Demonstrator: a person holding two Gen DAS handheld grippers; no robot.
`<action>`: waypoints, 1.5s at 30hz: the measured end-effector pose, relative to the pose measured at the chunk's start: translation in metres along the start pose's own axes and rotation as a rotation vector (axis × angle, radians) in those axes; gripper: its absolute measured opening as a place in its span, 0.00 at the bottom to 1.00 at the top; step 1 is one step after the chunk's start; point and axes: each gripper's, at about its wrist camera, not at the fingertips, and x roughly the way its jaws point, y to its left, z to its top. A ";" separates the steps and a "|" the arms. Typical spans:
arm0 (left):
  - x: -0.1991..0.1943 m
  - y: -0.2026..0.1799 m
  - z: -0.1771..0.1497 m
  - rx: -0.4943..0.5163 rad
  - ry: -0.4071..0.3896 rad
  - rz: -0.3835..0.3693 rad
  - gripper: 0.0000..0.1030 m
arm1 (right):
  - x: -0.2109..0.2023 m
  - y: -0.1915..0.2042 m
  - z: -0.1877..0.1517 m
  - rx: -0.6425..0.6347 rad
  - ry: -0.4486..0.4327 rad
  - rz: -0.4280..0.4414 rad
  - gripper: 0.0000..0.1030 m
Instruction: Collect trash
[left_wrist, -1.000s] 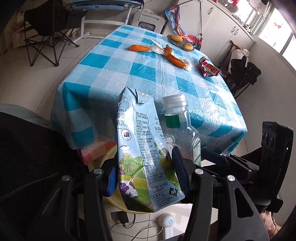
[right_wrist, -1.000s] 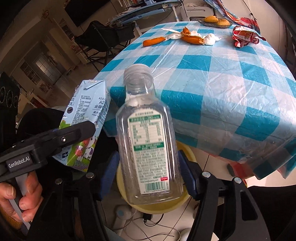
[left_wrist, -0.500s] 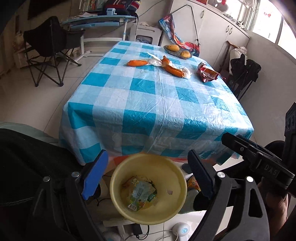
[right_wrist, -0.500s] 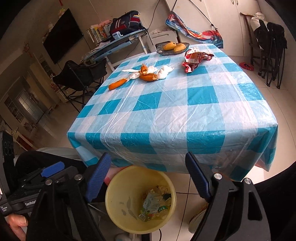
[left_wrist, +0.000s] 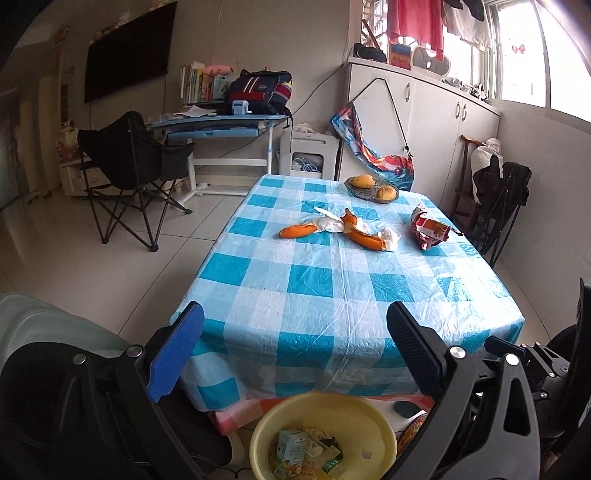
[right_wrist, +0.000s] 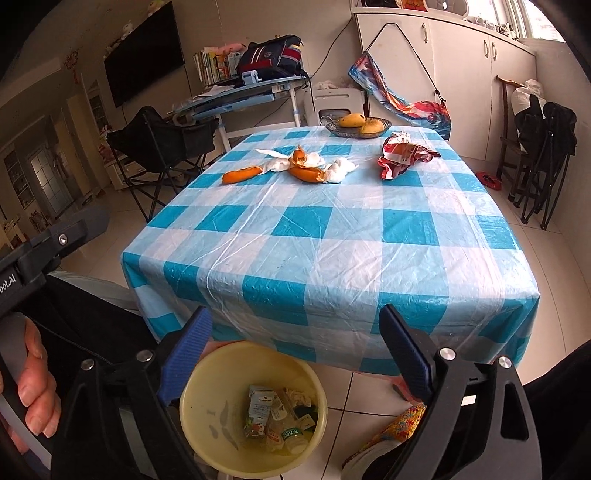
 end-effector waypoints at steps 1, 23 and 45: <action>0.002 0.001 -0.002 0.006 0.013 0.006 0.93 | 0.000 0.002 0.000 -0.007 -0.002 -0.004 0.85; 0.015 -0.009 -0.020 0.043 0.038 -0.049 0.93 | 0.003 0.005 -0.001 -0.034 -0.001 -0.032 0.88; 0.020 -0.002 -0.009 0.012 0.065 -0.081 0.93 | 0.005 0.005 0.001 -0.019 0.016 -0.008 0.88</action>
